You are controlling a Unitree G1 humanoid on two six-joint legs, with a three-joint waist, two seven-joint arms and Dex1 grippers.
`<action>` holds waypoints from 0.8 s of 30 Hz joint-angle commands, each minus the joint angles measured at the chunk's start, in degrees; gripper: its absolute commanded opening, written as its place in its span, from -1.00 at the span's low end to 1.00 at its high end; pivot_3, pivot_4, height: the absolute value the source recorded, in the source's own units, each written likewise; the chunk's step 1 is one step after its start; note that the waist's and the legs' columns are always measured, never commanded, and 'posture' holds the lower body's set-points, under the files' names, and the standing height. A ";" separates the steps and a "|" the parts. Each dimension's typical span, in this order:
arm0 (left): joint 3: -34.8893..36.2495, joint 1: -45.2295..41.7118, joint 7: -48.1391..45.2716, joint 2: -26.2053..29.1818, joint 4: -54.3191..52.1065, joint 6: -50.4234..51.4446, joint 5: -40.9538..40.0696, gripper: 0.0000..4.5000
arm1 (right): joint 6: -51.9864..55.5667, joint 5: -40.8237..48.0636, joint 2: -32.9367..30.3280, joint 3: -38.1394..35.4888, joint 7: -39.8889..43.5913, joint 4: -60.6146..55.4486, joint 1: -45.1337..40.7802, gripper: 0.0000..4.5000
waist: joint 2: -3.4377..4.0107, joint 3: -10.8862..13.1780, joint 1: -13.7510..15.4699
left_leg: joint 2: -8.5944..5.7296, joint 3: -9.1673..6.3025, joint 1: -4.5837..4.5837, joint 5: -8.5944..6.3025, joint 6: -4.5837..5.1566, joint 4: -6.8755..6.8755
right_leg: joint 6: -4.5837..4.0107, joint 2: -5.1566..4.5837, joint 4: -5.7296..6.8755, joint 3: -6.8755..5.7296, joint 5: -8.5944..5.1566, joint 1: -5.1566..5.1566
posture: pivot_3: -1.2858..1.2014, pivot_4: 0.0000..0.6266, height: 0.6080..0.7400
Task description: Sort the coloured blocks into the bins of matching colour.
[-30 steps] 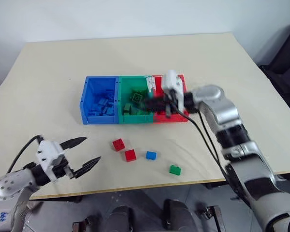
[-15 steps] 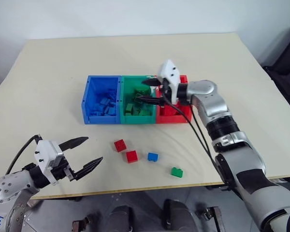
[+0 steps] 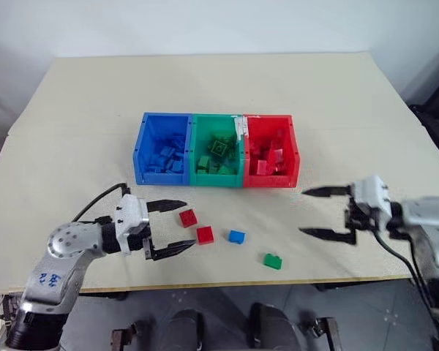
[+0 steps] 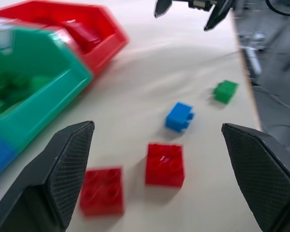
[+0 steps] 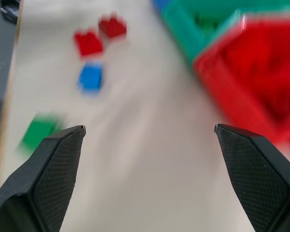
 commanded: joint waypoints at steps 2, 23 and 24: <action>-3.94 -4.10 -4.37 -1.33 3.13 -2.01 0.51 1.00 | -5.75 0.49 -3.58 -8.32 1.46 -0.95 9.40 0.98 | 0.00 0.00 0.51 | -0.01 0.04 0.01 0.03 0.03 0.00 | 0.04 0.00 0.00 0.05 0.02 0.01 | 0.03 -0.52 1.00; 2.45 6.59 -9.17 5.67 -0.81 -4.97 -1.89 1.00 | 14.83 -5.63 -0.76 19.77 -11.06 -18.82 3.25 0.98 | -0.07 0.00 1.26 | -0.03 -0.61 -0.07 0.04 0.03 0.14 | 0.08 -0.01 0.00 0.12 0.04 -0.02 | 0.03 -0.52 1.00; 3.01 7.21 -8.55 5.79 -1.57 -4.58 -2.08 1.00 | 14.38 -6.93 -0.30 20.39 -12.06 -17.50 3.15 0.98 | -0.07 0.00 1.21 | -0.04 -0.63 -0.08 0.03 0.04 0.15 | 0.08 -0.02 -0.01 0.12 0.04 0.01 | 0.03 -0.52 1.00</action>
